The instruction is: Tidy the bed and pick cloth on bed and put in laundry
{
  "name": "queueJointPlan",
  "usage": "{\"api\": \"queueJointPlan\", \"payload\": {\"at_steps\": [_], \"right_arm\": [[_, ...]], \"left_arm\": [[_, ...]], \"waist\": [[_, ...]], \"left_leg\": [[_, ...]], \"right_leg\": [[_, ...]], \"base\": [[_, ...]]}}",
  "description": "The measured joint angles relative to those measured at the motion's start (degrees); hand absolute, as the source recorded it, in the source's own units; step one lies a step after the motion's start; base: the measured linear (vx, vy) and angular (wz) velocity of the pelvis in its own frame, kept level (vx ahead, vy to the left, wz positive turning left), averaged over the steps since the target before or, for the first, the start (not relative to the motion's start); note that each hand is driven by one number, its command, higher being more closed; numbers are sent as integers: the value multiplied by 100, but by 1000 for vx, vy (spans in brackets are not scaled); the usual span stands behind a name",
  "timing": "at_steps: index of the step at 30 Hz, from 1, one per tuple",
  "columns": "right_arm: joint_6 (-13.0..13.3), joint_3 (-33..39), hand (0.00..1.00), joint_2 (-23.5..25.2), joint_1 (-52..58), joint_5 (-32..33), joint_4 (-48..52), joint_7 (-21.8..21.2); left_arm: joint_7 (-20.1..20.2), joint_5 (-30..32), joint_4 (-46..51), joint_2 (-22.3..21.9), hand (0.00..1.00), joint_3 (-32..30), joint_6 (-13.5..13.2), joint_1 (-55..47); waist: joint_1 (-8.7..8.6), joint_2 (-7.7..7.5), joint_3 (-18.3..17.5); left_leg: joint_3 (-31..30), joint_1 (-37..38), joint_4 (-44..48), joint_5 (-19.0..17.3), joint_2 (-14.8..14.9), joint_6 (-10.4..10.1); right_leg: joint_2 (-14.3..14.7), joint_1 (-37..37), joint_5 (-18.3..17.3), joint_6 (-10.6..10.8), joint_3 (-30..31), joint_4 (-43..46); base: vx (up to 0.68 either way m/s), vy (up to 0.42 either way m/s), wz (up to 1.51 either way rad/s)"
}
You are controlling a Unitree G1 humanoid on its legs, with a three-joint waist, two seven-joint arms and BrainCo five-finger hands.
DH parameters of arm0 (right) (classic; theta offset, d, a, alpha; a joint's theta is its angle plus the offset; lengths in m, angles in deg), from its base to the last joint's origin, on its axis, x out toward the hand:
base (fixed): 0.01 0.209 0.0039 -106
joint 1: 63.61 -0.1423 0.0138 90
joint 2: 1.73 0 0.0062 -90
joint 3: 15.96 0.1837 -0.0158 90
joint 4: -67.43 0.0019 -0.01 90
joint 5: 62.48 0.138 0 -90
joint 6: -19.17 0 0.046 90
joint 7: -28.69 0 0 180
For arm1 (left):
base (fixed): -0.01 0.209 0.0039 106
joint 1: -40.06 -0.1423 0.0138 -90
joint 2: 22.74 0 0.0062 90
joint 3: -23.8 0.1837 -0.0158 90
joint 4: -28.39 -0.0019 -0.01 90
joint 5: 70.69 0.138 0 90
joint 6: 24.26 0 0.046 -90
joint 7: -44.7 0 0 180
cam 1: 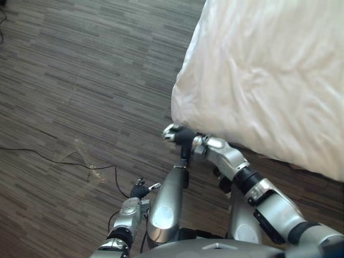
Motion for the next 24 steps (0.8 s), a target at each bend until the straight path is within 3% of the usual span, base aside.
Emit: {"api": "queueJointPlan", "payload": {"at_steps": [2,6,9,13,17,21,24], "right_arm": [[89,166,100,-410,-149,122,-530,-3],[146,510,100,-641,-166,198,-914,24],[139,1046,100,-915,-134,553,-1274,78],[114,1827,100,-1294,152,1054,-1428,312],[74,2742,100,-1485,530,1532,-1437,319],[81,3059,100,-1581,1034,1535,-1294,238],[102,3072,100,-1385,1650,1330,-1128,112]], "left_arm": [[-5,-70,-155,-40,0,108,-31,138],[-13,-98,-148,-120,0,275,-113,223],[-6,-104,-141,-143,0,313,-105,223],[-10,-108,-111,-111,0,391,-73,213],[-77,-107,-48,-85,0,388,-55,181],[-104,-99,132,-122,0,382,-34,160],[-106,-58,141,-91,0,369,12,159]], "waist": [[15,162,27],[-17,430,46],[-46,520,46],[-149,521,47],[-431,514,51],[-643,491,64],[-839,372,122]], "left_leg": [[81,-26,2,14,1,11],[137,-115,-12,60,-16,56],[185,-139,-42,92,-29,96],[300,-143,-120,162,-75,149],[513,-51,-128,149,-134,251],[630,157,-107,56,-148,219],[672,517,-156,-2,-130,191]], "right_leg": [[-1,-87,42,-17,98,2],[-4,-213,110,10,170,-19],[10,-237,223,24,228,-140],[5,-265,344,122,317,-283],[-25,-276,498,192,556,-376],[-42,-112,492,253,692,-444],[-12,233,432,343,716,-506]], "base": [[-17,-1,-16],[-20,3,-8],[-35,24,-8],[-36,42,-11],[-23,49,-24],[7,40,-25],[52,14,-16]]}}
